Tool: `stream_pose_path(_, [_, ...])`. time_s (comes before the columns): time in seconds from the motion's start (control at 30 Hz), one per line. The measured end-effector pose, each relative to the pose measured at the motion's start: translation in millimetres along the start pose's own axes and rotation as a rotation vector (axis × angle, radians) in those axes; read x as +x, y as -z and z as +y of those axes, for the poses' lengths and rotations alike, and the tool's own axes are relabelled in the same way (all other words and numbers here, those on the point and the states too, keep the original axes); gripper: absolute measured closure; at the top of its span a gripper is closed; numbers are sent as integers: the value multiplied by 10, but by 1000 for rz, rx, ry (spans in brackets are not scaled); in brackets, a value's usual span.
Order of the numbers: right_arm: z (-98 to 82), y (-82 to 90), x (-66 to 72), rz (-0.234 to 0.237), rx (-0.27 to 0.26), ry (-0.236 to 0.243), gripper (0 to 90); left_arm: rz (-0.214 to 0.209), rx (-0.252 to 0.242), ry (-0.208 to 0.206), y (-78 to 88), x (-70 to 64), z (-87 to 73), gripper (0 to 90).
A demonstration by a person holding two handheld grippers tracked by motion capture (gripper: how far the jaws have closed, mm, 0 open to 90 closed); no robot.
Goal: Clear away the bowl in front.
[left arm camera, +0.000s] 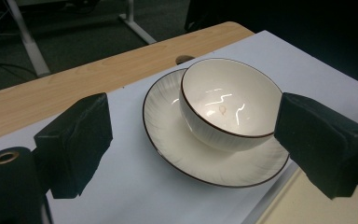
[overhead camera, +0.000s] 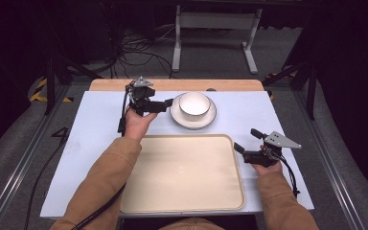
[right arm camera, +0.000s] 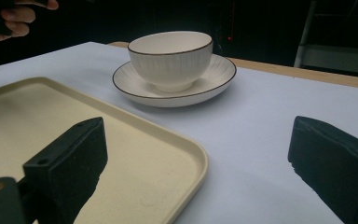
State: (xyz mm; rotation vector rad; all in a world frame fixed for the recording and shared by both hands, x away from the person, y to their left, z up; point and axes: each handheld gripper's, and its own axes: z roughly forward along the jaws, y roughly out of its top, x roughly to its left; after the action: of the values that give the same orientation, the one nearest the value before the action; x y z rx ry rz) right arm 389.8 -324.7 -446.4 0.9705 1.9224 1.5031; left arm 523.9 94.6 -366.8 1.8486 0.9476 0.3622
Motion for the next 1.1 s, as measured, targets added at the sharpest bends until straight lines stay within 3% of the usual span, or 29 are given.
stream_pose_path(0.1, [0,-1,1,0,1,0,51,11,3,20,-51,-20,17,120])
stream_pose_path(0.5, [-1,-6,3,0,3,2,56,74,25,11,-232,-77,98,127])
stream_pose_path(0.83, [-1,-4,3,7,6,-4,60,78,72,62,-390,-102,158,158])
stream_pose_path(1.1, [-2,-4,3,12,6,-8,63,77,108,63,-536,-111,145,193])
